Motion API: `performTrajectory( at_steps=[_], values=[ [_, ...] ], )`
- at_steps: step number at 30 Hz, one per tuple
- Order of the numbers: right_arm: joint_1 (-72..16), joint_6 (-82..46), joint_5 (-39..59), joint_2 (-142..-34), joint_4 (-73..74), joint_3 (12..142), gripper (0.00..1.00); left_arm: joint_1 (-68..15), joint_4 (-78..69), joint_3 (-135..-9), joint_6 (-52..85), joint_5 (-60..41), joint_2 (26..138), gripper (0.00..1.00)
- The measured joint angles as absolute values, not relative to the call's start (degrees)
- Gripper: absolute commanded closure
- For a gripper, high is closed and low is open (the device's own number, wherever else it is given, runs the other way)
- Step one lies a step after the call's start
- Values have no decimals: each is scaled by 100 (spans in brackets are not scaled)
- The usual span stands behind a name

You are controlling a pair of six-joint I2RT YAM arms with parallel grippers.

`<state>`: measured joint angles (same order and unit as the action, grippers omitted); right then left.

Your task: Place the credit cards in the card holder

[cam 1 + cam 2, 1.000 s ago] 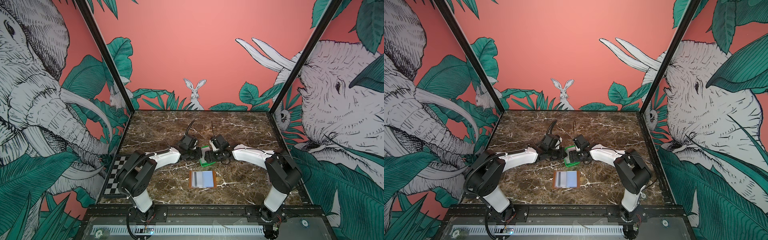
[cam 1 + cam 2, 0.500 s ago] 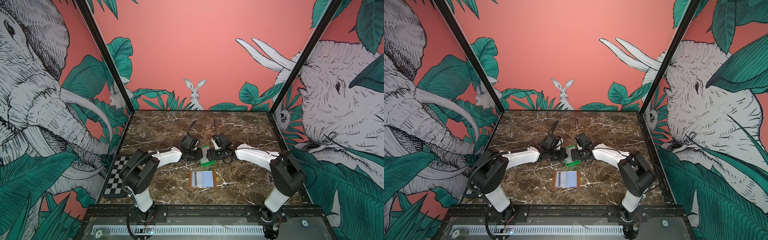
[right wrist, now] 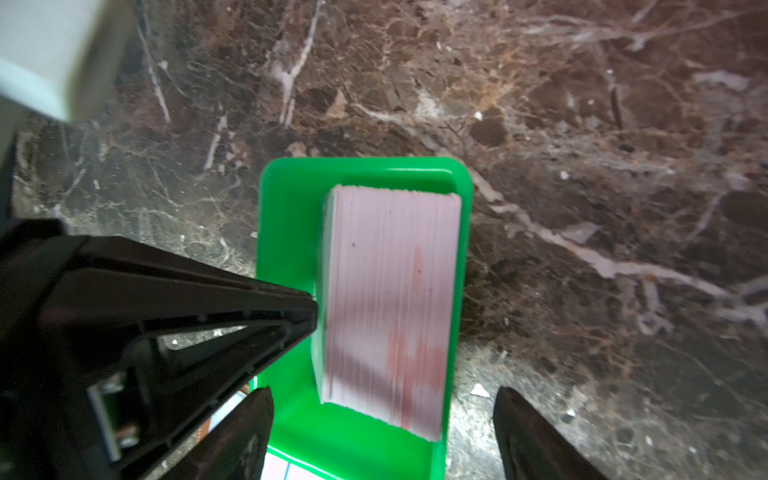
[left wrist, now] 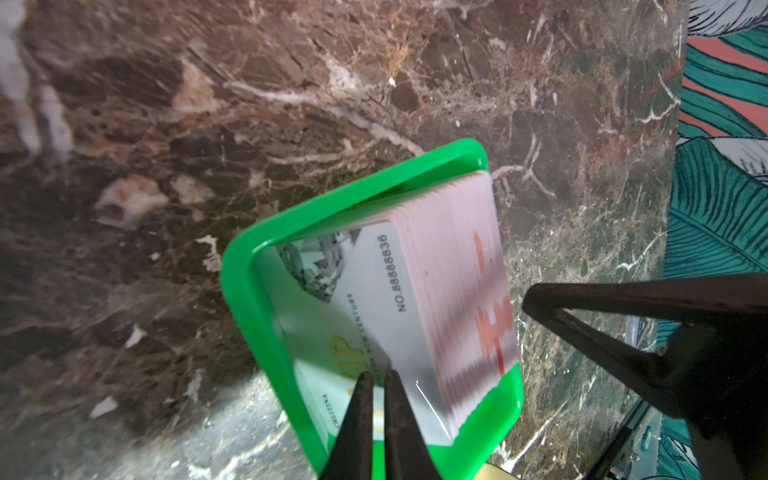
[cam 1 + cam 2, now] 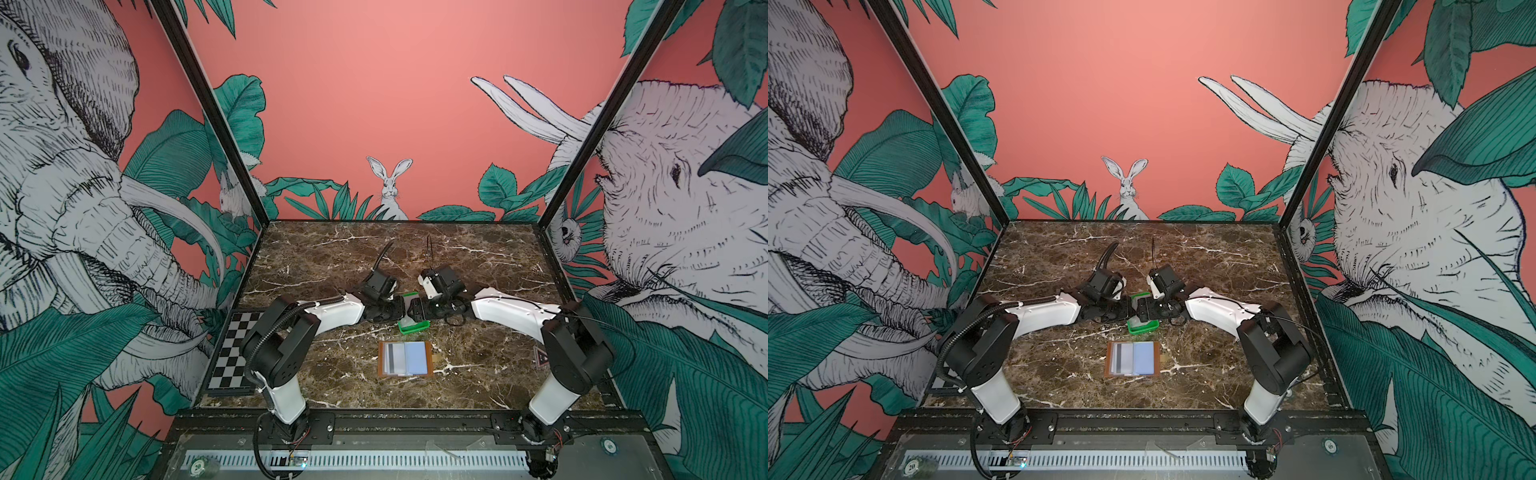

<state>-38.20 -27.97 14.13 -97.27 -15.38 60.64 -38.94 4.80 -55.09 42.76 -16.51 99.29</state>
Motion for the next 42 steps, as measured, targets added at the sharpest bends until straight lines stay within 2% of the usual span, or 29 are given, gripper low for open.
performTrajectory(
  at_steps=[8, 17, 42],
  values=[
    [-3820, -2856, 1525, -10066, -1391, 6064, 18, -3894, 508, -5509, 4278, -1586, 9821, 91],
    [-3820, -2899, 1511, -10195, -1391, 6064, 18, -3894, 596, -5509, 4283, -1549, 9821, 97],
    [-3798, -2842, 1087, -10018, -1612, 6064, 18, -3894, 744, -5594, 4230, -1533, 9883, 95]
  ],
)
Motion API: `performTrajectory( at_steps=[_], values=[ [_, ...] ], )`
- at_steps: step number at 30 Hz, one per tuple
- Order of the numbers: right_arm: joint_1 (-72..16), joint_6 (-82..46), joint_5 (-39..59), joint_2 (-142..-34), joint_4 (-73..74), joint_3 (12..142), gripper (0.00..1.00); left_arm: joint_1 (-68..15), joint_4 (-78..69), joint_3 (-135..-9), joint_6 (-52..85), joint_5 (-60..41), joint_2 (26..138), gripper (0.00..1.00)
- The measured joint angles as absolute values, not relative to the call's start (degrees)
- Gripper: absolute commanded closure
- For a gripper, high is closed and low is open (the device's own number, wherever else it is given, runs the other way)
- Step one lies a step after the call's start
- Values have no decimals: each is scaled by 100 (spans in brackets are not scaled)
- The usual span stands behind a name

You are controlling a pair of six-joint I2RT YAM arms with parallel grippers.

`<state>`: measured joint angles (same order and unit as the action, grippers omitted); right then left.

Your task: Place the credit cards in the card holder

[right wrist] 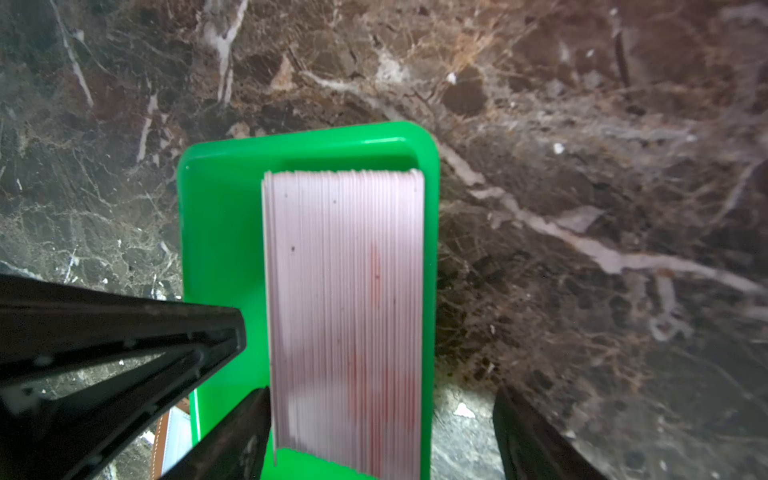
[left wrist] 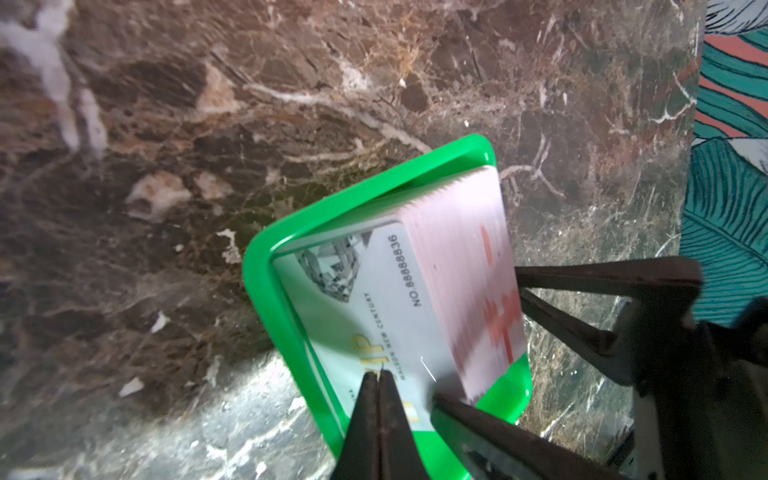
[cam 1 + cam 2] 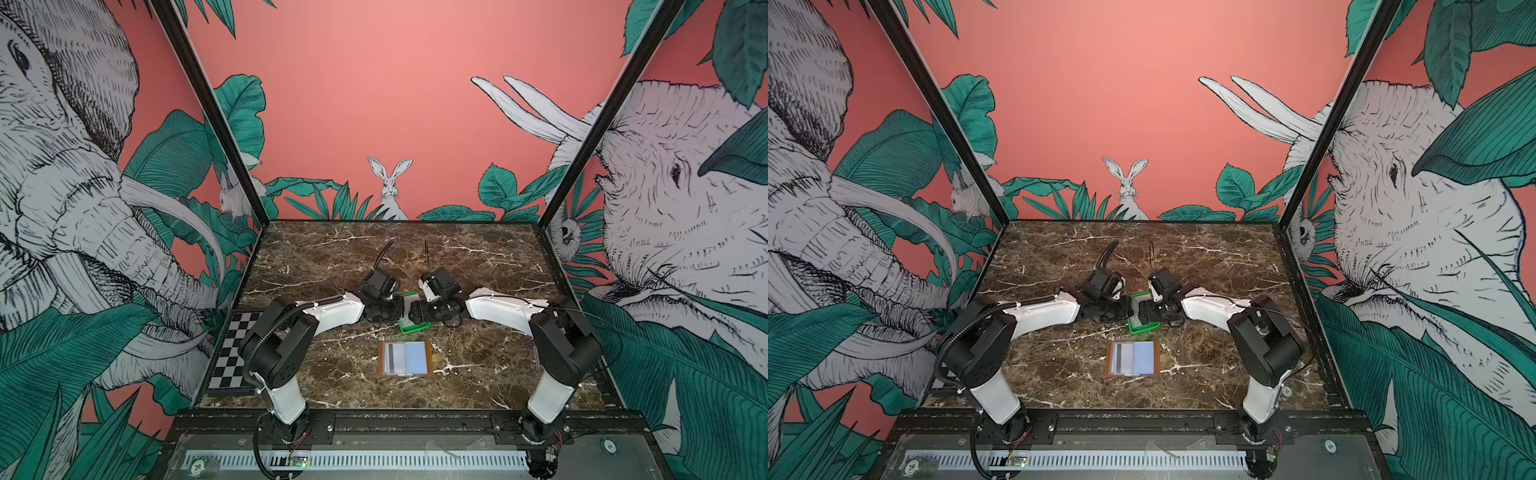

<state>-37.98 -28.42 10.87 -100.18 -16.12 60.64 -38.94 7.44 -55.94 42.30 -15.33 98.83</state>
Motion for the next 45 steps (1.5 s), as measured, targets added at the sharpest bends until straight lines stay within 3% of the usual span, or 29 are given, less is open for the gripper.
performTrajectory(
  at_steps=[17, 23, 31, 34, 45],
  values=[
    [-3758, -2803, 1009, -9808, -1813, 6064, 19, -3894, 582, -5631, 4222, -1704, 10029, 85],
    [-3745, -2877, 1157, -9406, -1920, 6064, 31, -3894, 526, -5631, 4241, -1758, 10060, 85],
    [-3767, -3208, 1599, -9039, -1739, 5948, 67, -3894, 458, -5631, 4254, -1780, 10084, 85],
    [-3778, -3306, 1686, -9111, -1671, 5948, 74, -3894, 449, -5631, 4263, -1785, 10086, 85],
    [-3826, -3454, 1811, -9638, -1542, 5951, 83, -3894, 421, -5631, 4309, -1806, 10097, 85]
  ],
)
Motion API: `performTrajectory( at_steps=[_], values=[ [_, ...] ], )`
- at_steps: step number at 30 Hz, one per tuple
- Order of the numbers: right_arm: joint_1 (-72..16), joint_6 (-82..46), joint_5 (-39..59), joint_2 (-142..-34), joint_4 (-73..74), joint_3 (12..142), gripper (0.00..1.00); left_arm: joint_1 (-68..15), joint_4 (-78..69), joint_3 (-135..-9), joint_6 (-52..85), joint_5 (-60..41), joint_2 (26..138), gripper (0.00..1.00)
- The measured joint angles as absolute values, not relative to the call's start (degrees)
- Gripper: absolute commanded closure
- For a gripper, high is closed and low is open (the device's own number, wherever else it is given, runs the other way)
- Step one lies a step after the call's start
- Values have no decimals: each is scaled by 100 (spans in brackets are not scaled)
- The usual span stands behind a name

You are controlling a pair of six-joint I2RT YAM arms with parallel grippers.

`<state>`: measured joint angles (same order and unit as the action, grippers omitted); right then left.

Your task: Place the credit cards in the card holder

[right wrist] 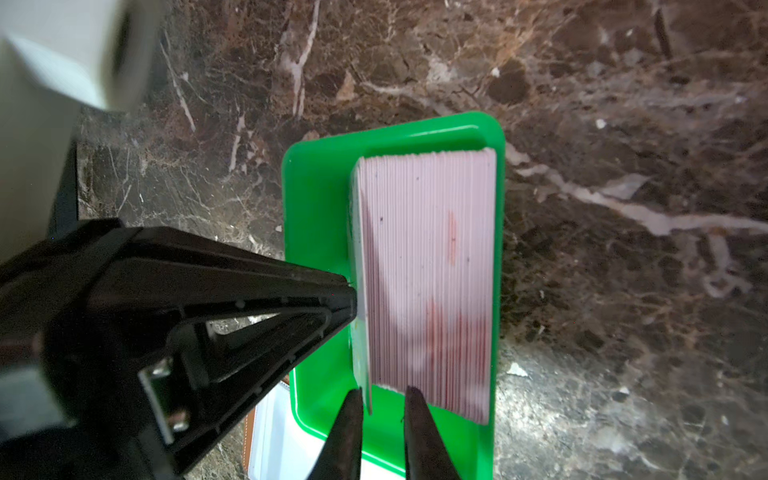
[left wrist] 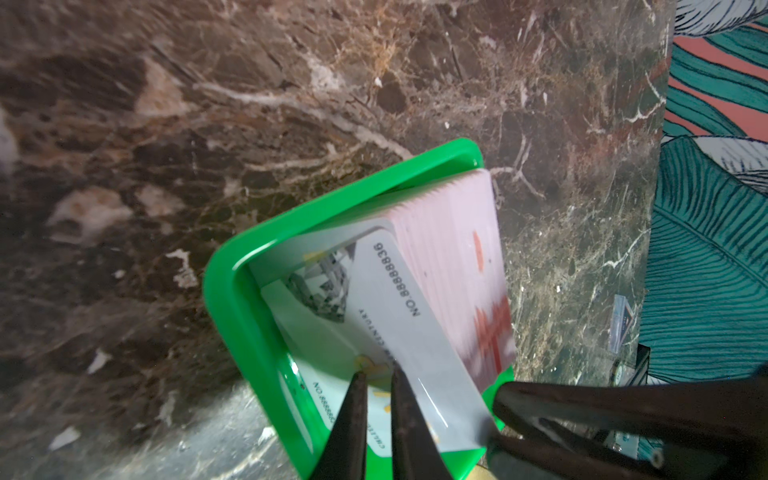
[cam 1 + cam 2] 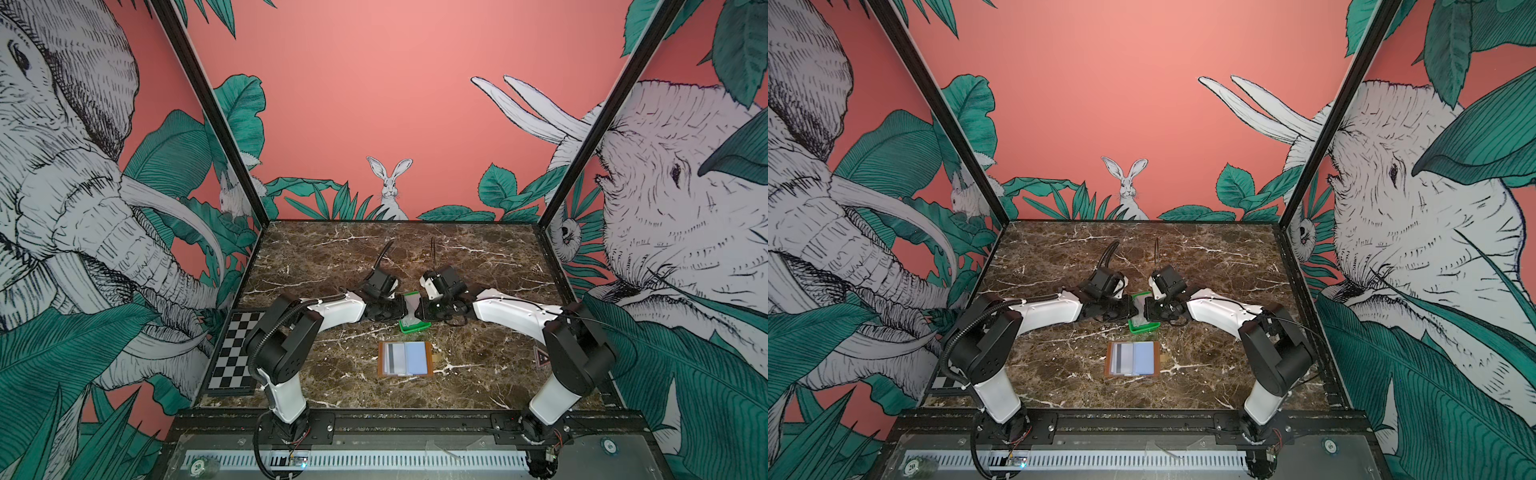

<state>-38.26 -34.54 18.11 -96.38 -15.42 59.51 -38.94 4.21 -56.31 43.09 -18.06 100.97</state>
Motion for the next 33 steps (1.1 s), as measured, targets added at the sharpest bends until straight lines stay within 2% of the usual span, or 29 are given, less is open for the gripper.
performTrajectory(
  at_steps=[6, 14, 19, 27, 30, 33],
  values=[
    [-3837, -3479, 1865, -9651, -1463, 5957, 87, -3894, 381, -5631, 4333, -1820, 10114, 85],
    [-3870, -3579, 1859, -9732, -1420, 5988, 99, -3894, 314, -5629, 4370, -1835, 10123, 86],
    [-3876, -3688, 1798, -9548, -1428, 5931, 100, -3894, 261, -5511, 4362, -1820, 9979, 85],
    [-3876, -3931, 1712, -8477, -1402, 5448, 100, -3894, 130, -4893, 4335, -1865, 8689, 81],
    [-3876, -4010, 1671, -8169, -1409, 5297, 100, -3894, -180, -4543, 4368, -2008, 8162, 81],
    [-3874, -4091, 1649, -7859, -1406, 5144, 100, -3894, -676, -4134, 4530, -2202, 7874, 77]
  ],
)
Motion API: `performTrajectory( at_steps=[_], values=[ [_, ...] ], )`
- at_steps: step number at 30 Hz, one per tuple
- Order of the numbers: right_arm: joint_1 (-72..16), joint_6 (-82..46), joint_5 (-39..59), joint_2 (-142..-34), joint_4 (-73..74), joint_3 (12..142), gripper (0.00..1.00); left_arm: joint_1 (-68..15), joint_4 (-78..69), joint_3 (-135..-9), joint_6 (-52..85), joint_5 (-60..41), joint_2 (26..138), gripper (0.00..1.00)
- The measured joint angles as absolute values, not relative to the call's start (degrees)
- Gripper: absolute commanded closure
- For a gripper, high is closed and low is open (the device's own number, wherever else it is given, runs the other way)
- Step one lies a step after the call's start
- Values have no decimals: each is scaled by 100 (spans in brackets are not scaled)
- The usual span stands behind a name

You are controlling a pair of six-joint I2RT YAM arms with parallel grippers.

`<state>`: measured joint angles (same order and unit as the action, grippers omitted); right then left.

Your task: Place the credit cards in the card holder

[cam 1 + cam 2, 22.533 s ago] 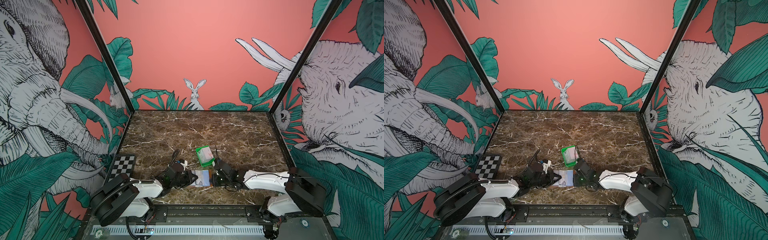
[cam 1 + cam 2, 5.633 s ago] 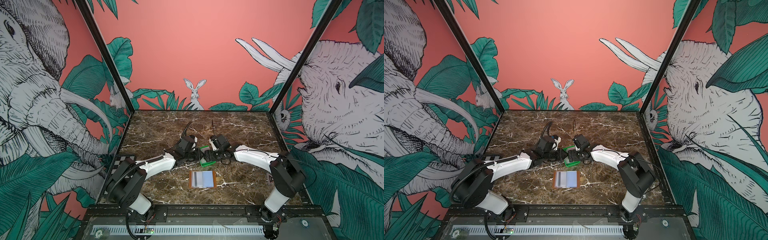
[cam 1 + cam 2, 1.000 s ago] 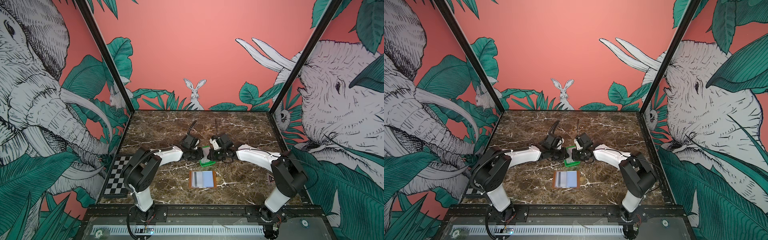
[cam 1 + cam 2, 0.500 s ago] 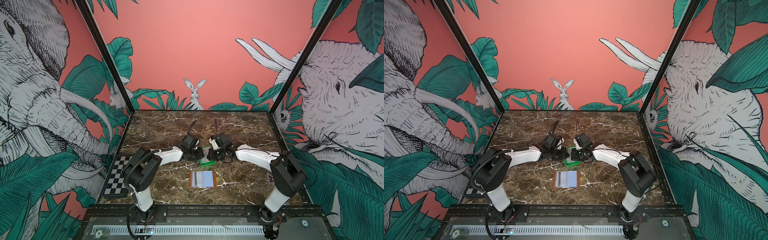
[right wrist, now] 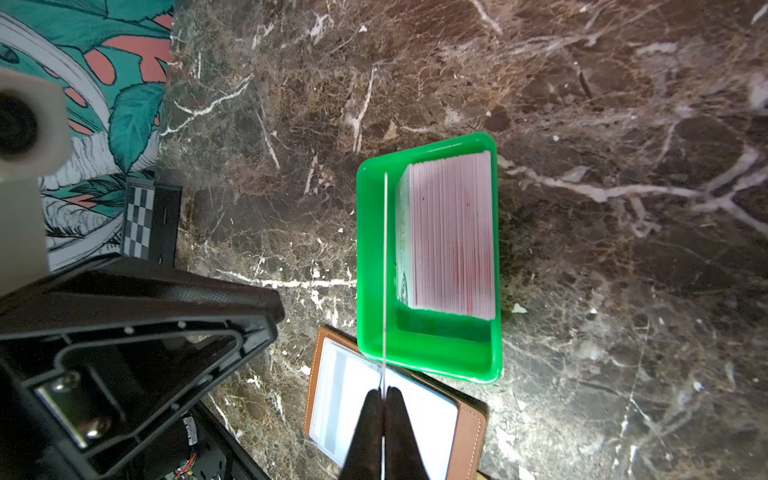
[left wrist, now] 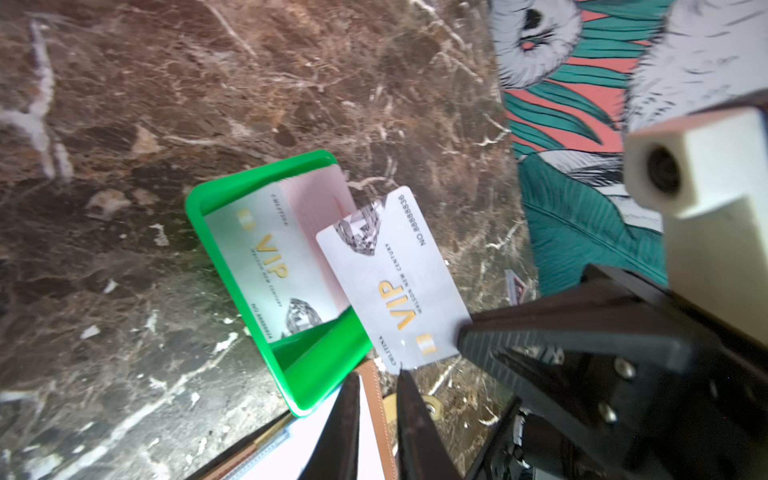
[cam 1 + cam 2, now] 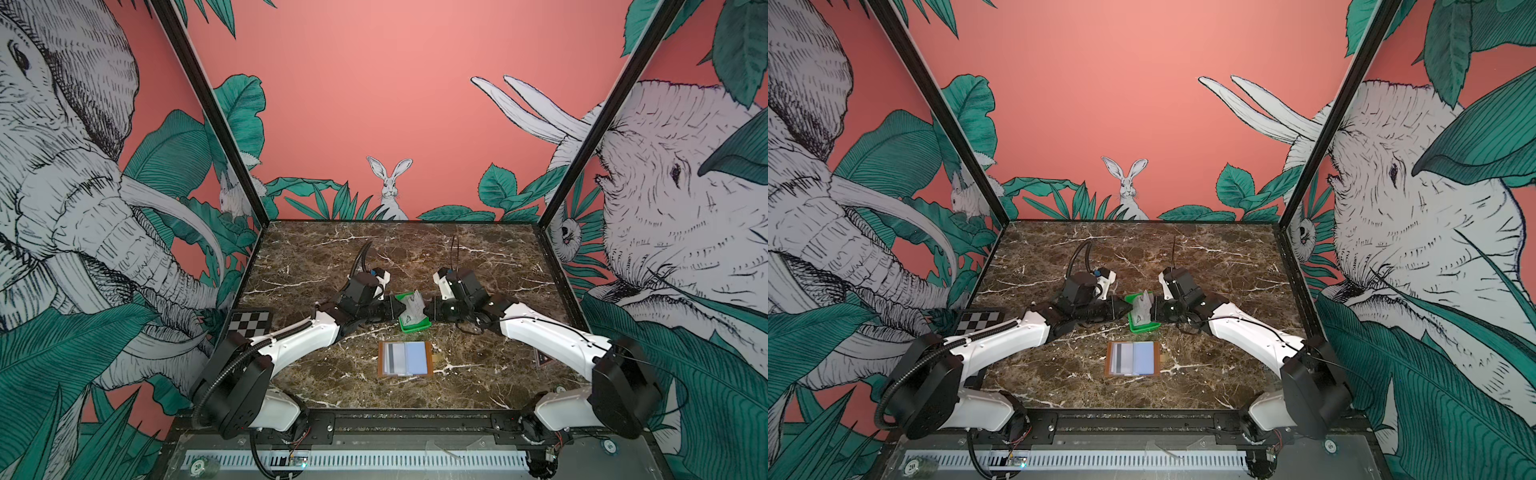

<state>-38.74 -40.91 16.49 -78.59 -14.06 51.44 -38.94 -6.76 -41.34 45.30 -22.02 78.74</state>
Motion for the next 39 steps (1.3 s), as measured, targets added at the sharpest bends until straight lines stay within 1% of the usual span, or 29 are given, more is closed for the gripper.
performTrajectory(
  at_steps=[7, 16, 22, 27, 30, 35, 39],
  values=[
    [-3798, -4307, 1699, -7277, -1361, 4834, 100, -3894, -1686, -3426, 5024, -2451, 7787, 74],
    [-3677, -4807, 1857, -6667, -899, 4338, 100, -3894, -2910, -3166, 5561, -2606, 7804, 73],
    [-3669, -5142, 1907, -6383, -582, 4222, 100, -3894, -3647, -3061, 5951, -2738, 8042, 71],
    [-3660, -5437, 1994, -6176, -217, 4198, 100, -3894, -3994, -3061, 6143, -2803, 8095, 69],
    [-3656, -5590, 2062, -6121, -25, 4176, 100, -3894, -4077, -3070, 6211, -2849, 8095, 66],
    [-3640, -5776, 2189, -6123, 222, 4097, 100, -3894, -4259, -3074, 6344, -2919, 8101, 66],
    [-3636, -5789, 2112, -6049, 141, 4071, 100, -3894, -4311, -3074, 6368, -2917, 8101, 66]
  ],
)
